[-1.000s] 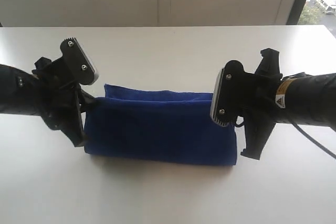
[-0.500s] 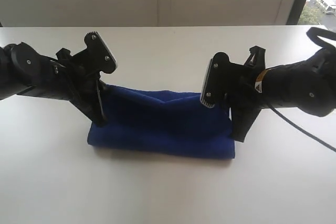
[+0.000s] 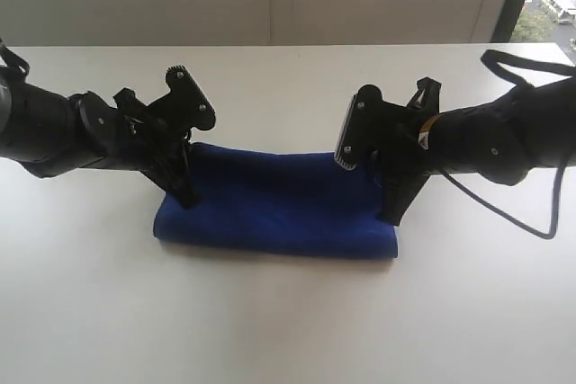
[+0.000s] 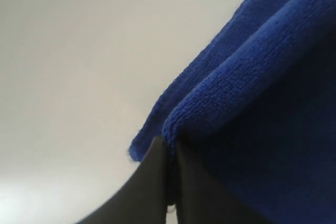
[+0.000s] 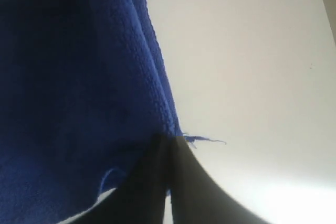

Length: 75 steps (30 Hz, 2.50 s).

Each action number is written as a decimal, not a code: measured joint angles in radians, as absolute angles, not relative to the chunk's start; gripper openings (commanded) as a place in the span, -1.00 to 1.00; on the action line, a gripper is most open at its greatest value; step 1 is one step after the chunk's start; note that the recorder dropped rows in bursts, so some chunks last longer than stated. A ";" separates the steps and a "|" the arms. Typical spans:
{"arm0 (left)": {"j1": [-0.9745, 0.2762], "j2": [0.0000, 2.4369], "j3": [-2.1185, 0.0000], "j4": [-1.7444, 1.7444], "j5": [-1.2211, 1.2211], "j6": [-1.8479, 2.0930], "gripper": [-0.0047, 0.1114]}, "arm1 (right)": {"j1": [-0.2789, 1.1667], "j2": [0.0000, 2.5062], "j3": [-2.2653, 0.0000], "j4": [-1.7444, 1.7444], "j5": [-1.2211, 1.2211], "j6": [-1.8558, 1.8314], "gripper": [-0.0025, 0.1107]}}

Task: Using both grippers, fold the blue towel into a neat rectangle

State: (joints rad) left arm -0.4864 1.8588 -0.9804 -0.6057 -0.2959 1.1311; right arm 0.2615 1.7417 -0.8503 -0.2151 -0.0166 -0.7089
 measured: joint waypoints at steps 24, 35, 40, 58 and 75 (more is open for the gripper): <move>-0.486 1.860 -0.989 -0.584 -0.471 1.108 0.30 | 0.245 1.721 -0.858 -0.215 -0.082 -0.607 -0.53; -0.486 1.776 -0.989 -0.761 -0.229 1.106 -0.92 | 0.245 1.584 -0.864 -0.179 0.050 -0.020 -0.96; -0.486 1.776 -0.989 -0.768 -0.030 1.078 -0.92 | 0.282 1.591 -0.864 -0.139 0.201 0.057 -0.96; -0.366 1.754 -1.044 -0.774 0.191 0.710 -0.92 | 0.342 1.723 -1.022 0.048 0.498 0.088 -0.96; -0.316 1.925 -1.079 -0.796 0.382 0.665 -0.92 | 0.308 1.927 -1.078 0.059 0.468 0.130 -0.96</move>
State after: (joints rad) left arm -0.3157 1.9248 -1.0785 -0.7962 0.3821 0.6654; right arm 0.3076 1.9266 -1.0777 0.0590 0.4682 0.1301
